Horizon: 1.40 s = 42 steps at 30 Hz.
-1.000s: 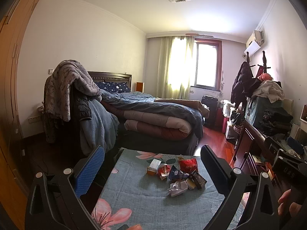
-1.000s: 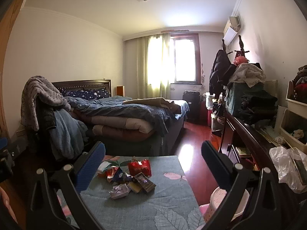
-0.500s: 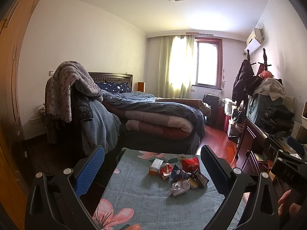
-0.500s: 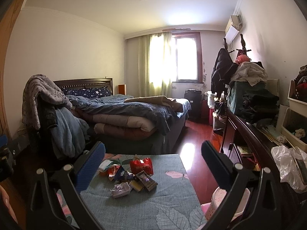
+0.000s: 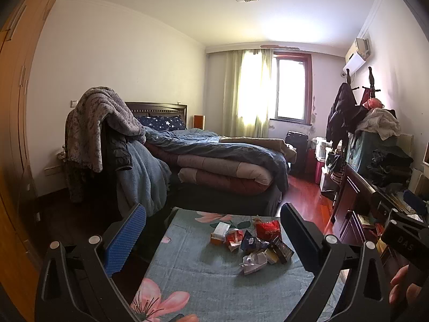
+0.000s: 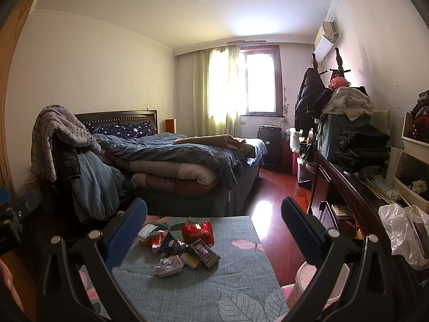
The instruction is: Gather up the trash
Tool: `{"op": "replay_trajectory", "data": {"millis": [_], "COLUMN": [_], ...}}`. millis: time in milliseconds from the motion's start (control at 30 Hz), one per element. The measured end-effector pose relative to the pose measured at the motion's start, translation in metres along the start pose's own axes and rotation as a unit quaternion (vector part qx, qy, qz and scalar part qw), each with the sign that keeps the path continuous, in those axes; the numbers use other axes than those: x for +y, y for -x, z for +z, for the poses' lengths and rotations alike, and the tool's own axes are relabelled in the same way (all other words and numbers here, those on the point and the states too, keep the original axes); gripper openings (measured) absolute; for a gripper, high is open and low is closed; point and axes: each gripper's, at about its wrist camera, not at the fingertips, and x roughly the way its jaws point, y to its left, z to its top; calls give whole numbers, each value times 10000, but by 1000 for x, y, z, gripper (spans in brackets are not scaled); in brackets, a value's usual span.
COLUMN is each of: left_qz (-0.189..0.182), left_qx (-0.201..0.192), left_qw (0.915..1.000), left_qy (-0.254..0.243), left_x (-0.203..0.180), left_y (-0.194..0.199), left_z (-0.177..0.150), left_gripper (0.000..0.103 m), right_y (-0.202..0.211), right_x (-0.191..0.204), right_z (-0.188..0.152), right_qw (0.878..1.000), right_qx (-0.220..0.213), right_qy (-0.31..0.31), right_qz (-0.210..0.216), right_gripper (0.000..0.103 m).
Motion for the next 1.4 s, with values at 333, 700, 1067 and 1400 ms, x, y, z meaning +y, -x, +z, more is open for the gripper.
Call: {"op": "replay_trajectory", "data": {"millis": [333, 700, 1067, 1400], "left_qz": [-66, -27, -40, -30], "left_qx": [42, 35, 26, 17], "left_qw": [9999, 10000, 10000, 10000], "left_qy": [146, 36, 13, -27], "left_x": [3, -4, -6, -10], "left_y": [-2, -1, -1, -2], "left_z": [2, 0, -1, 0], "left_gripper": [100, 100, 100, 100], "right_y": [0, 4, 4, 5], "right_x": [0, -1, -1, -1], "right_z": [0, -3, -3, -4], "right_qw": [10000, 9999, 9999, 9998], "right_qx": [-16, -87, -85, -89], "right_qy": [-5, -61, -73, -121], "right_qz": [12, 81, 86, 119], "right_gripper": [100, 100, 100, 100]}}
